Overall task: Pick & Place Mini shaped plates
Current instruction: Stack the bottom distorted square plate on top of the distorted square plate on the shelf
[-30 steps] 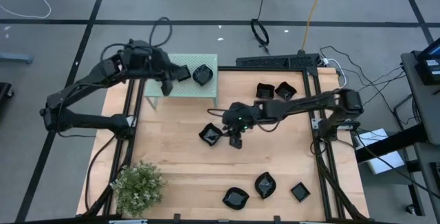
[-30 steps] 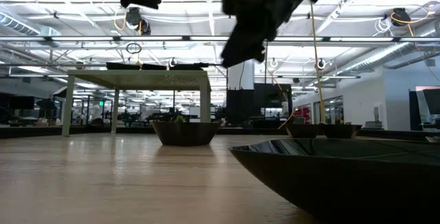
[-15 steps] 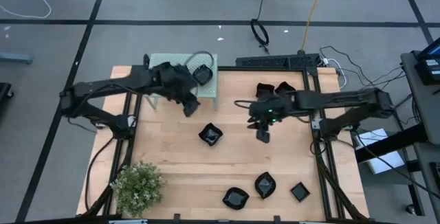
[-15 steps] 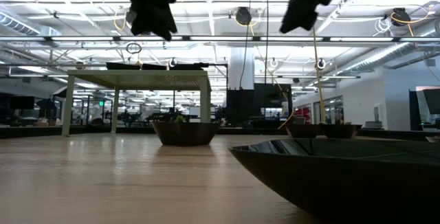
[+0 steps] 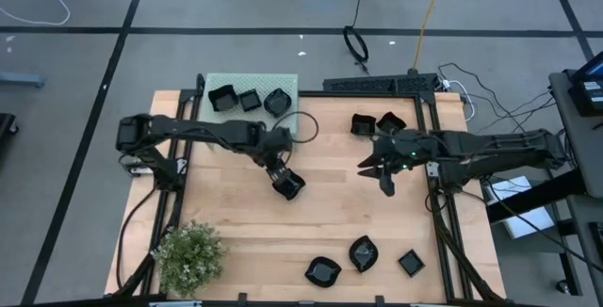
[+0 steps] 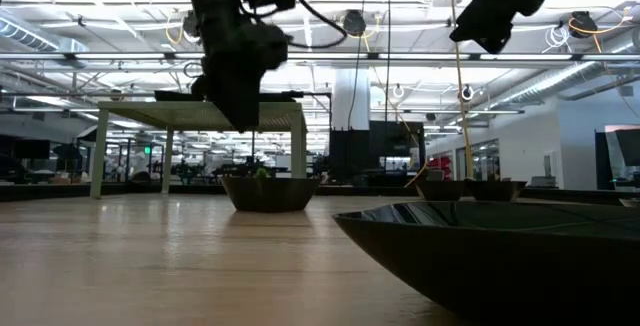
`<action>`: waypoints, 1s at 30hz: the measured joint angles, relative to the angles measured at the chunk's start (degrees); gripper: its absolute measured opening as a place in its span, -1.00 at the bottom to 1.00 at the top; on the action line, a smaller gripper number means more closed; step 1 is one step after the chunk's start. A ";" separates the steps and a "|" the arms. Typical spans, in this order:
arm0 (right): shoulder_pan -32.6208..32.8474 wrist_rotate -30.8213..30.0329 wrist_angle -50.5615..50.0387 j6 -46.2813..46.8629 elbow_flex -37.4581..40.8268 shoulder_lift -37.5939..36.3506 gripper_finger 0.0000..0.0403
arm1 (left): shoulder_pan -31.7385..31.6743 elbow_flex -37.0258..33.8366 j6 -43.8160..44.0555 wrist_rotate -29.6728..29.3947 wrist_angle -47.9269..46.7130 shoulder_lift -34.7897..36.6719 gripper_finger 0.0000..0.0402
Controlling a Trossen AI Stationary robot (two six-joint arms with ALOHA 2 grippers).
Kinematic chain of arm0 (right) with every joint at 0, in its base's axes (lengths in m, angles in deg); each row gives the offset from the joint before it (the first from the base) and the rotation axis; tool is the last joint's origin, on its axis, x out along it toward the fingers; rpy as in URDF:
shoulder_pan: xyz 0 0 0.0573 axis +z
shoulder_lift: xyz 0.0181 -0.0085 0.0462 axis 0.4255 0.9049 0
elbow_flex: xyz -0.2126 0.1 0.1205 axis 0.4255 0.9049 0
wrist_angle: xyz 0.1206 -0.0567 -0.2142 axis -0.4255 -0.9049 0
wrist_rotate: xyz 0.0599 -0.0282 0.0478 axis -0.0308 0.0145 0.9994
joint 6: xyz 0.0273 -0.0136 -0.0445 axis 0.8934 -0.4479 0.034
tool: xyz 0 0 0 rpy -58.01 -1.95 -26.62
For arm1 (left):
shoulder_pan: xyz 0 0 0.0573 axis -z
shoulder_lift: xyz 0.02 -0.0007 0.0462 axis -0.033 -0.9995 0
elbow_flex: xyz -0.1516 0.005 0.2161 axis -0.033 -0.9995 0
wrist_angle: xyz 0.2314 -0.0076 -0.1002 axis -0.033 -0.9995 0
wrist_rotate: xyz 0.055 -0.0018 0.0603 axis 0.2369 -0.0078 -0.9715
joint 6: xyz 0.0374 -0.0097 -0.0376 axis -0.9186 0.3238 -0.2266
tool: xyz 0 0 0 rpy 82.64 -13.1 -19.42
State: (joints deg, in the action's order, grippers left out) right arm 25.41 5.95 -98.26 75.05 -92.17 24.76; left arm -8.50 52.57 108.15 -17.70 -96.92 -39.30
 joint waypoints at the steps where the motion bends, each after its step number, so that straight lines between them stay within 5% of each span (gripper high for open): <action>1: 0.00 0.00 1.69 0.53 1.42 -1.21 -0.51 | 0.25 0.00 0.57 0.00 0.30 -0.89 -0.30; 11: 0.00 0.02 7.48 4.94 9.95 -8.40 -0.51 | 2.72 0.00 2.67 -1.26 1.87 -7.94 -0.30; 25: 0.00 0.02 7.92 4.88 10.72 -9.16 -0.51 | 3.56 0.00 2.35 -2.36 3.97 -14.44 -0.30; 30: 0.00 0.04 7.94 4.87 10.72 -9.16 -0.51 | 4.33 0.00 -0.29 -1.89 4.02 -13.72 -0.51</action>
State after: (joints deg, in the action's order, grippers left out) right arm 25.41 6.00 -90.31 79.92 -81.45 15.59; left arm -4.18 52.57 107.86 -19.59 -92.90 -53.02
